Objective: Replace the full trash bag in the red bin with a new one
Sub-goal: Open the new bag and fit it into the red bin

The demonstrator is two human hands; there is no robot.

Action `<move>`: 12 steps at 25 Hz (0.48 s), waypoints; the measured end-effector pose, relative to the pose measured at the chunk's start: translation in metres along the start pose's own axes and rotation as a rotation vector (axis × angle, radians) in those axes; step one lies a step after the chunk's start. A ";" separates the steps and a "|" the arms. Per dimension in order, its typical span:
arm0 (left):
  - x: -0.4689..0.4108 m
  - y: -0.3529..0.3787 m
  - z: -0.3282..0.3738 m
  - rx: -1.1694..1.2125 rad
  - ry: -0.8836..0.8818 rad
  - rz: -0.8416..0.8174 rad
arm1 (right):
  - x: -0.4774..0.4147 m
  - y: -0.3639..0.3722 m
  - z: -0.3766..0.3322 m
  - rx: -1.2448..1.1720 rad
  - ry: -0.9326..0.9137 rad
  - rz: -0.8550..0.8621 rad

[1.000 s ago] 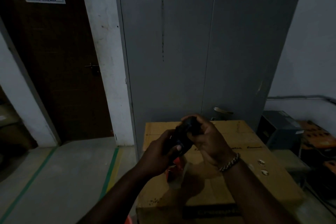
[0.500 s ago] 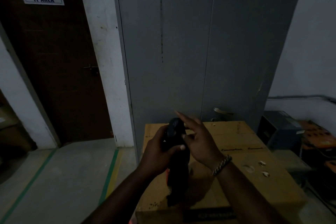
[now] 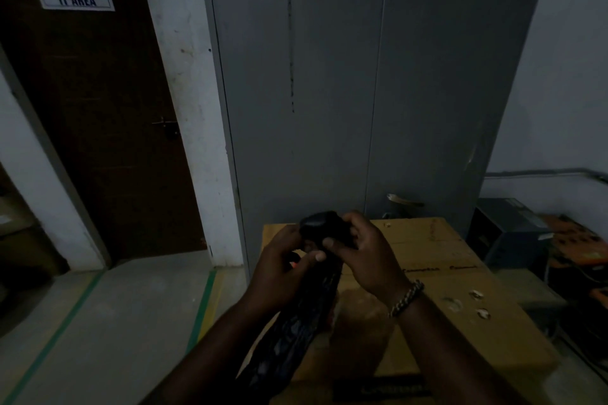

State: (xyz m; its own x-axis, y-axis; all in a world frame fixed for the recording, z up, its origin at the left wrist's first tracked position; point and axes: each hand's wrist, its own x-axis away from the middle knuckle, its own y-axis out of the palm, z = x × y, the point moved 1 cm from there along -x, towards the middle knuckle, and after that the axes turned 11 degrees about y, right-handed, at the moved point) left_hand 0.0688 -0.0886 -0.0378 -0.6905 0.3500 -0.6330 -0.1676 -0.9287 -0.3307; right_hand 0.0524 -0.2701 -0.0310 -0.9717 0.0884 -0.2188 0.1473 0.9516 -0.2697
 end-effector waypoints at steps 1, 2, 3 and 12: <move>-0.001 0.000 0.001 -0.005 0.018 0.013 | 0.000 0.000 -0.002 -0.083 0.040 -0.016; -0.001 -0.001 0.001 -0.011 0.021 0.035 | 0.000 0.000 -0.003 -0.151 0.080 -0.022; -0.002 -0.002 0.000 -0.019 0.012 0.055 | 0.000 0.000 -0.004 -0.198 0.114 -0.022; -0.019 -0.008 0.017 0.206 -0.064 0.147 | 0.009 0.014 -0.001 -0.085 0.126 -0.121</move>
State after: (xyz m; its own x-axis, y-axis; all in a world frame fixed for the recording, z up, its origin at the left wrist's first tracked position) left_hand 0.0710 -0.0898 -0.0110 -0.7602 0.2069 -0.6158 -0.1973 -0.9767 -0.0845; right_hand 0.0458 -0.2560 -0.0353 -0.9976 0.0032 -0.0693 0.0174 0.9785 -0.2057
